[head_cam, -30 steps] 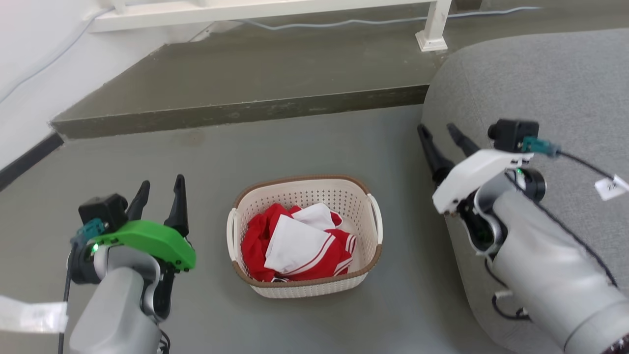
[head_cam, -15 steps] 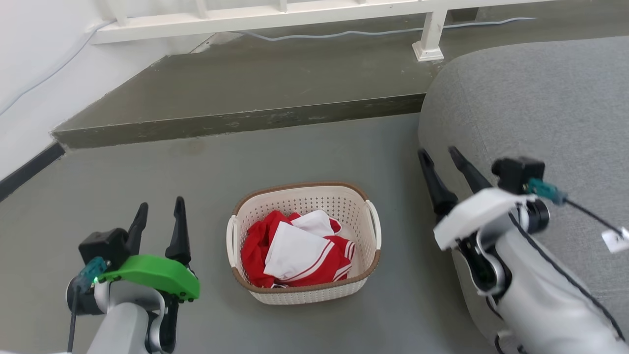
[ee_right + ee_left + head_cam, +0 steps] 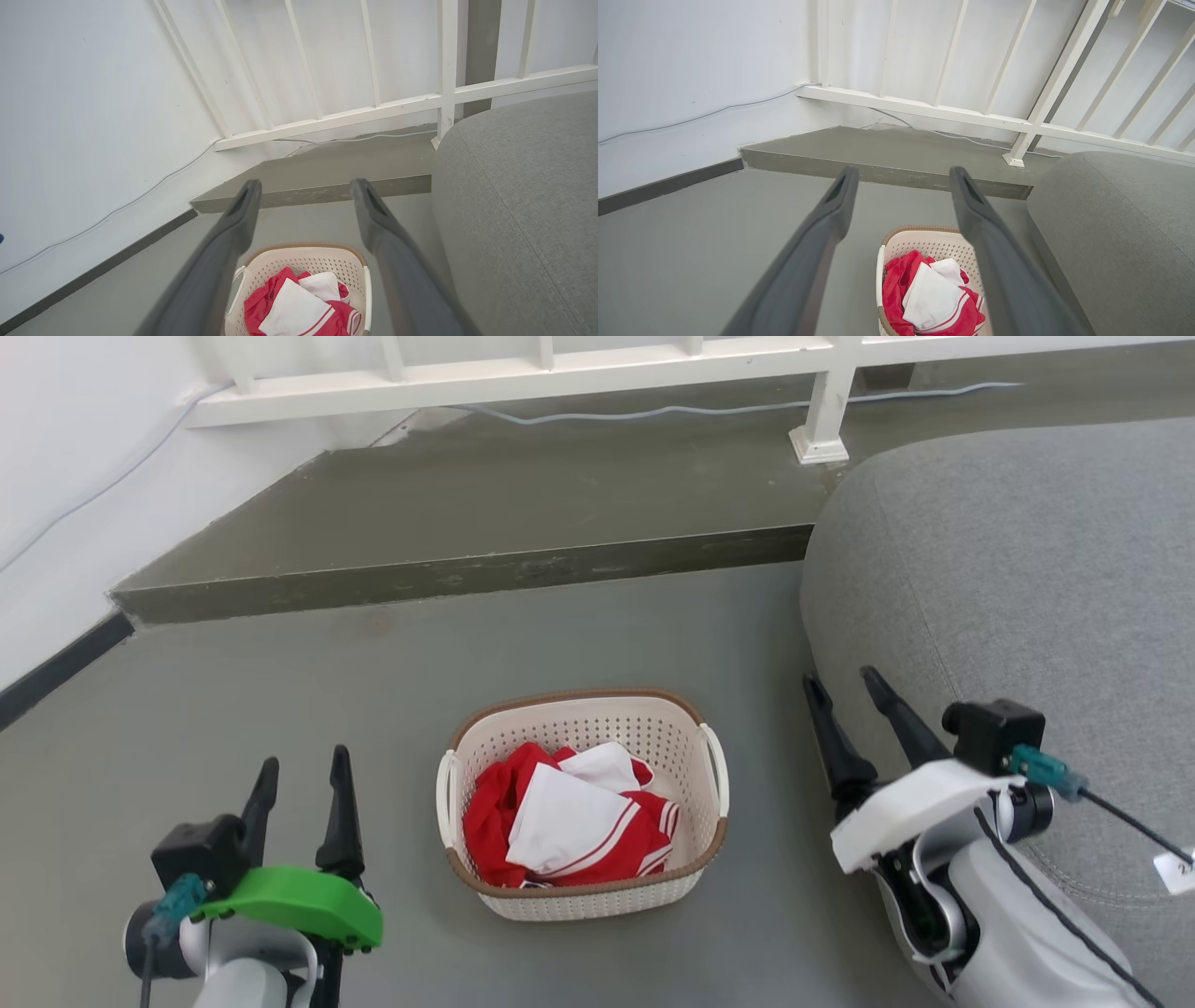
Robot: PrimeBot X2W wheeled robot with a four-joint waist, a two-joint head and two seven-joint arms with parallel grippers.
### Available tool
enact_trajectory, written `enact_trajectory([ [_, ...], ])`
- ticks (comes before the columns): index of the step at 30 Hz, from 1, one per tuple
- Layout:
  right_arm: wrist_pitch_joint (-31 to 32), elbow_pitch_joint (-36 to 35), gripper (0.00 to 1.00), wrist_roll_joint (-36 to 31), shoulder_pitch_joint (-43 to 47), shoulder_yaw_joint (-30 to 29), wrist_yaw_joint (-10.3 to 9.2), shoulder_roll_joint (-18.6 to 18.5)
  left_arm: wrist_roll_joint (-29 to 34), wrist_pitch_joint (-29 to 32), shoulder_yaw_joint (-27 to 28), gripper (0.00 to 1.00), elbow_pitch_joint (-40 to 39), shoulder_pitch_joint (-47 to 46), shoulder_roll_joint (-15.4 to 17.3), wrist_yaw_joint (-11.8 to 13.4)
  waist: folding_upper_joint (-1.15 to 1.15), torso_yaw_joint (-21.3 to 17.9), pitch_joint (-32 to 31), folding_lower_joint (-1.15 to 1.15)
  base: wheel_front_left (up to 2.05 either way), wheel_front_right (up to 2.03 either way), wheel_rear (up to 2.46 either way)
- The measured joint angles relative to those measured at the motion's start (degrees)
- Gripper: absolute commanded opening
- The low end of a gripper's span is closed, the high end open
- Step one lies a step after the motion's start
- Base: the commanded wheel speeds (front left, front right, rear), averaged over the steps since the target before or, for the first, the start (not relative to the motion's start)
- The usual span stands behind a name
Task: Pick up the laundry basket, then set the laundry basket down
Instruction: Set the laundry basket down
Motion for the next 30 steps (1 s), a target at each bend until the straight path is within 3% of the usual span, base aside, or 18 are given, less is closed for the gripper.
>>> enact_trajectory([
  [30,0.00,-4.10,1.00,-5.70,8.90,-3.89,0.69,1.94,1.37,0.00,0.77,1.00,-3.60,6.33,-0.66,-0.46,0.00,0.07,-1.63,0.00,0.00,0.00,0.00],
])
